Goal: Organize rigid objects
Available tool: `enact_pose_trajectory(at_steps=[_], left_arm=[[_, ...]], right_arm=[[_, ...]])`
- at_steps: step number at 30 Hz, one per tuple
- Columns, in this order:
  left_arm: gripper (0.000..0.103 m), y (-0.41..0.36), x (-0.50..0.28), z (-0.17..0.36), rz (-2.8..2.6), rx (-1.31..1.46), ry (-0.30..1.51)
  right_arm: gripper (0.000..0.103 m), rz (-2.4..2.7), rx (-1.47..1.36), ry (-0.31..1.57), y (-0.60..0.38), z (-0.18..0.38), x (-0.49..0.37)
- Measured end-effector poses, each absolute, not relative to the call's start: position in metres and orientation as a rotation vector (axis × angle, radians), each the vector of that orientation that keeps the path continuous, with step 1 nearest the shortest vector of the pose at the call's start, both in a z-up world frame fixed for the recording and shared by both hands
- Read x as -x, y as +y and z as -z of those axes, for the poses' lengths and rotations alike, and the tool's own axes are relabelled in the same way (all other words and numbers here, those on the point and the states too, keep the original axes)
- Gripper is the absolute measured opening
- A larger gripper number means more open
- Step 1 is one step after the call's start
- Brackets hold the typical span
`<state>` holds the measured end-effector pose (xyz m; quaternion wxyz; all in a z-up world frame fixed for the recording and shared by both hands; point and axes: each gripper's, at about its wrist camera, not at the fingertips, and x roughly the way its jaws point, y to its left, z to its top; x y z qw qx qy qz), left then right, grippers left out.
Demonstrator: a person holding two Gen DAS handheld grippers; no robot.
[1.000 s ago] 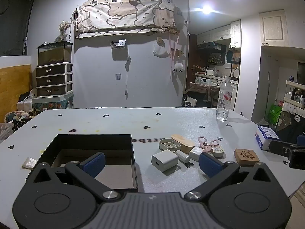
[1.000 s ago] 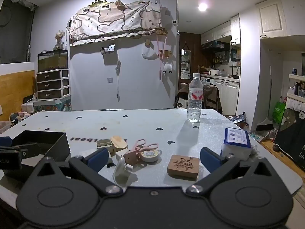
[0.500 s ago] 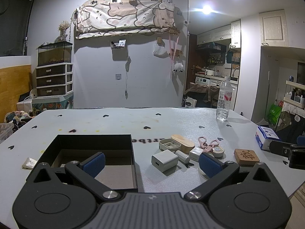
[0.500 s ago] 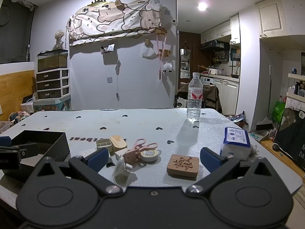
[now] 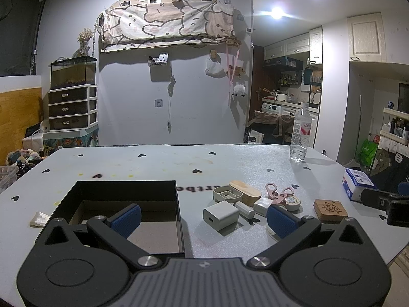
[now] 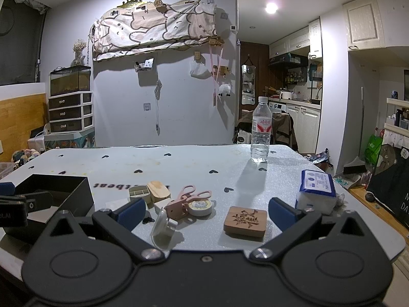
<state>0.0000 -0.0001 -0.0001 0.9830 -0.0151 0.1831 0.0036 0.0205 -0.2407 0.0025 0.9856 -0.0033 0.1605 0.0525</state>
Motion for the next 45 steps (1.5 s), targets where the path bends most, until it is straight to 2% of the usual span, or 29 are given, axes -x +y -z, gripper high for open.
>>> enact_pose_trajectory(at_steps=[45], left_arm=[[0.103,0.0003,-0.0045,0.0017,0.011,0.031,0.372]], right_arm=[[0.103,-0.11,0.003,0.33,-0.2391,-0.0053,-0.0213]])
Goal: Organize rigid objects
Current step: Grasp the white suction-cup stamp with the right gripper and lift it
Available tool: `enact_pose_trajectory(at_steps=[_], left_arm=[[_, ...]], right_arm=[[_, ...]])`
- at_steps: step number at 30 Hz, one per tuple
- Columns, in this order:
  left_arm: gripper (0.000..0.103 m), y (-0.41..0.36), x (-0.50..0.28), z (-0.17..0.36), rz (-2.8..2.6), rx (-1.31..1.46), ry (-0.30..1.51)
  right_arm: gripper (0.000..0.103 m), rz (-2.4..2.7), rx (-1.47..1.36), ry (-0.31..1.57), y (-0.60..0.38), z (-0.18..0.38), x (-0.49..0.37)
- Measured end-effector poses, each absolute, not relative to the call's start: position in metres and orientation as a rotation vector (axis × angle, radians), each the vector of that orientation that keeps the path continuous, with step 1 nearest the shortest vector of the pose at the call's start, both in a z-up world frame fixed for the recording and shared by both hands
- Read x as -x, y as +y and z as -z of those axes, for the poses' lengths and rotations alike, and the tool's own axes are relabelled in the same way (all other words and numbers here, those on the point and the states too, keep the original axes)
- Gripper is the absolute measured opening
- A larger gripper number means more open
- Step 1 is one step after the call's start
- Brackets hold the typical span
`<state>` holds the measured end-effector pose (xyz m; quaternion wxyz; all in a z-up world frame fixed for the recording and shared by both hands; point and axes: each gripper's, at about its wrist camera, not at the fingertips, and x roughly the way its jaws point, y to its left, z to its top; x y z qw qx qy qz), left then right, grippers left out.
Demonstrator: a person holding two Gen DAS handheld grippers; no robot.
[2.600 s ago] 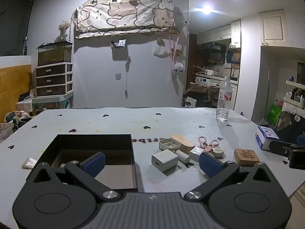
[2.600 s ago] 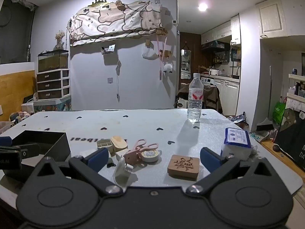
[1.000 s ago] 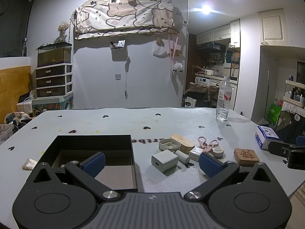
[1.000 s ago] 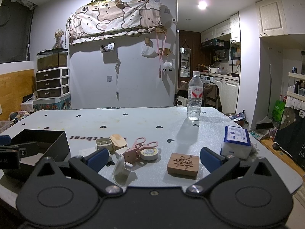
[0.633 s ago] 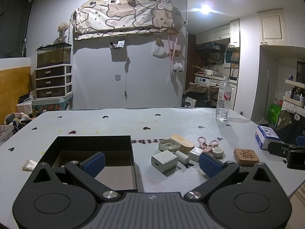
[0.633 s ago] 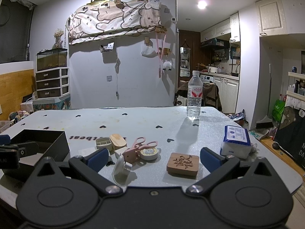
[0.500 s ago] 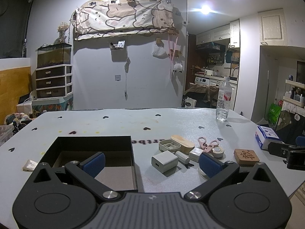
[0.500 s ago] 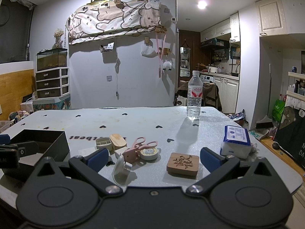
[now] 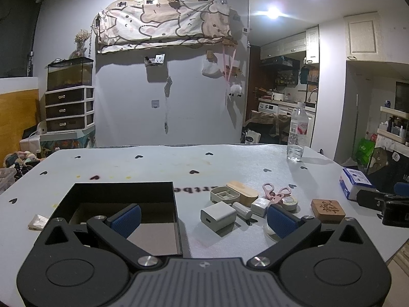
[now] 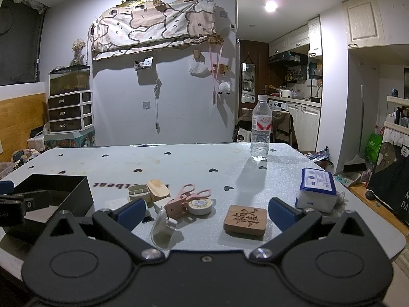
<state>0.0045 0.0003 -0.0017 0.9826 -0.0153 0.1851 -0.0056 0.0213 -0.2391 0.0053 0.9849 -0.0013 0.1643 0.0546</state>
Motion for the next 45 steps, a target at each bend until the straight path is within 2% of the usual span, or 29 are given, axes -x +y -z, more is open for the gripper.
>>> enact_pose_trajectory(at_steps=[12,26,36,38,40,43,45], left_arm=[[0.103,0.046,-0.003,-0.002,-0.099,0.076,0.36],[0.103,0.124,-0.006,0.021,-0.35,0.118,0.381],[0.103,0.154,-0.008,0.039,-0.411,0.156,0.43],[0.101,0.159,-0.008,0.042,-0.398,0.172,0.435],[0.095,0.164,-0.009,0.045,-0.407,0.188,0.439],[0.075,0.174,-0.01,0.051,-0.407,0.235,0.464],[0.07,0.18,-0.012,0.055,-0.403,0.263,0.478]], right_arm=[[0.103,-0.062,-0.078,0.366,-0.255,0.013,-0.043],[0.103,-0.068,-0.19,0.363,-0.245,0.039,-0.079],[0.103,-0.154,-0.321,0.498,-0.224,0.062,-0.122],[0.102,-0.193,-0.353,0.518,-0.222,0.066,-0.128],[0.094,-0.212,-0.365,0.527,-0.22,0.069,-0.132],[0.085,-0.226,-0.379,0.549,-0.216,0.071,-0.137],[0.081,-0.242,-0.399,0.558,-0.216,0.072,-0.141]])
